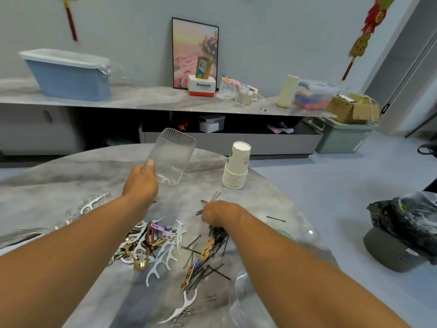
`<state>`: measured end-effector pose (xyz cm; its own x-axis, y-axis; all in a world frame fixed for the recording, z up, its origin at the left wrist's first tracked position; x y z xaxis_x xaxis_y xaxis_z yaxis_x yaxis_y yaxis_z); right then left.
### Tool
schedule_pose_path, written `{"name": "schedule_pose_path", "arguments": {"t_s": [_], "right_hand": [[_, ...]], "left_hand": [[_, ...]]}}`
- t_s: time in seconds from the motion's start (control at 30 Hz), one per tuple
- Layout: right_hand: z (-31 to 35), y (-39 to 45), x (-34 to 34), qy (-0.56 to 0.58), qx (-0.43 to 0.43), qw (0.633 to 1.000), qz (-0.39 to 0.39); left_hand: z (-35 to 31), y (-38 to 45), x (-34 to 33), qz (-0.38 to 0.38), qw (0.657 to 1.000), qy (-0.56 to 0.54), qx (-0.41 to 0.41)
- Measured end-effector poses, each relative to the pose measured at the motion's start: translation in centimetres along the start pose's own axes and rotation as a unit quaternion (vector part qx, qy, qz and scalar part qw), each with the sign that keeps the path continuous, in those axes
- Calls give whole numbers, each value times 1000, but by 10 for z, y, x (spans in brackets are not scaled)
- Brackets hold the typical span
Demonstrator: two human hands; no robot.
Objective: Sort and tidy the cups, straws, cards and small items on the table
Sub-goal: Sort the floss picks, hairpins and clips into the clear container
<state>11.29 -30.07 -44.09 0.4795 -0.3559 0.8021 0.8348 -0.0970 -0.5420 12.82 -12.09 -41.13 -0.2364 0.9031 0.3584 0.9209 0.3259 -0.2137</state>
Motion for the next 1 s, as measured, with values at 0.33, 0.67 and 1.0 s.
{"name": "schedule_pose_path", "arguments": {"t_s": [0.33,0.67,1.0], "right_hand": [[-38,-20,12,136,-286,936,-152],[11,-28,-29,146,-128,974,-120],[-17,-17,-35,246,-153,913,-287]], "left_hand": [[7,9,22,15,1000,-4,-20],[15,8,19,8,1000,6,-8],[16,21,54,-12,1000,-25,-4]]}}
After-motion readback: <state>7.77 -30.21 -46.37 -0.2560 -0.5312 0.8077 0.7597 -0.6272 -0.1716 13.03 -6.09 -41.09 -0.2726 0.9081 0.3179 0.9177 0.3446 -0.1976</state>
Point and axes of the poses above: each hand's wrist, its own y-axis towards the middle knuckle, its own x-axis out of the back of the hand, z = x × y, the point moved 1 cm from there along y, towards the middle knuckle, and after that the axes turned 8 degrees about y, right-handed, at the moved point
